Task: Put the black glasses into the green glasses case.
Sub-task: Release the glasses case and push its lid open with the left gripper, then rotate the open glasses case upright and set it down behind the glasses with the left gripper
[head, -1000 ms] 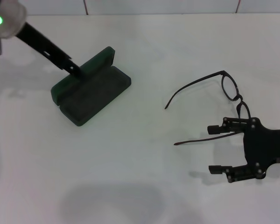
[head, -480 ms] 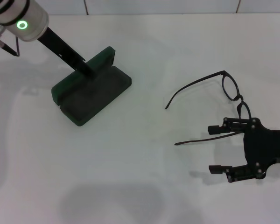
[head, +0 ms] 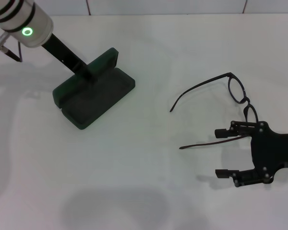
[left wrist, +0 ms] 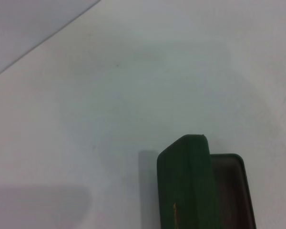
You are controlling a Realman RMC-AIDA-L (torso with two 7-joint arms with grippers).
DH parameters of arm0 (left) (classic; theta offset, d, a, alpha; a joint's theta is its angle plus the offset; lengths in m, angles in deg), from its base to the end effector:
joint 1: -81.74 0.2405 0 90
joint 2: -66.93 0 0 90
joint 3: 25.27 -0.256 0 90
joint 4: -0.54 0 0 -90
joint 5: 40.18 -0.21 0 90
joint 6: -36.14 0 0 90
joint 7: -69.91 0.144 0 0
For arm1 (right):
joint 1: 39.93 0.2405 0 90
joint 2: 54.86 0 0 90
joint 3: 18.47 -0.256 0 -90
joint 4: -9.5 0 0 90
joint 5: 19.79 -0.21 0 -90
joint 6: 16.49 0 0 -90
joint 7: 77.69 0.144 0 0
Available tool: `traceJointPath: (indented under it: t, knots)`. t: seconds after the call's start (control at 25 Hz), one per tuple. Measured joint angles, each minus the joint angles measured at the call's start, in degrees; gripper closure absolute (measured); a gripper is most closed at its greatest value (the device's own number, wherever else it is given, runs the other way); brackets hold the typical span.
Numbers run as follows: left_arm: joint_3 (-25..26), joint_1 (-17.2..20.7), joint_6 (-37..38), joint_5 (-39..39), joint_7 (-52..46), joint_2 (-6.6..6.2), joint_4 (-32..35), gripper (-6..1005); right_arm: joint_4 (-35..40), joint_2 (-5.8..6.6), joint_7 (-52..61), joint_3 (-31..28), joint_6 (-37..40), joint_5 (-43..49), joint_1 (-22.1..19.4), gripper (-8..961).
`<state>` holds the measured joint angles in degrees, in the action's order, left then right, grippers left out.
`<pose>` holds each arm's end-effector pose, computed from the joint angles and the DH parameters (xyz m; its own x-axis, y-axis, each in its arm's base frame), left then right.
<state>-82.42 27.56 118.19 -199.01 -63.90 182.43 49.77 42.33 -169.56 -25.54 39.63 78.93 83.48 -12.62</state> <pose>-0.1867 0.4316 0.0260 0.7265 0.6584 -0.1966 0.5144 -0.7109 -0.4796 0.2612 0.2932 -0.0127 0.8891 0.0736 -0.4517 0.0163 -0.9915 -0.1294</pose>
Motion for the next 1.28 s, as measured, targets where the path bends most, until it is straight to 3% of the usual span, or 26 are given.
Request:
traceJointPath:
  t: [0.2,0.44,0.52,1.0,1.28]
  knots:
    - [-0.06,-0.51,0.05,0.0,0.44,0.1,0.19,282,0.39,0.01,0.03,0.0,-0.29,0.0,-0.49,138]
    - [-0.64,-0.57,0.04,-0.01,0.75,0.05,0.17,519,0.49,0.01,-0.01,0.0,-0.41,0.0,-0.51,137]
    - [-0.68,-0.57,0.03,-0.05,0.75,0.05,0.2,761,0.49,0.01,-0.01,-0.03,-0.42,0.0,-0.51,137]
    - [-0.74,-0.59,1.43,0.27,2.92,0.04,1.7,784,0.48,0.01,-0.12,-0.23,-0.42,0.0,-0.66,138]
    - [-1.08,-0.68,5.11,3.69,15.38,0.79,5.59,763,0.48,0.01,-0.12,-0.25,-0.28,-0.01,-0.77,138]
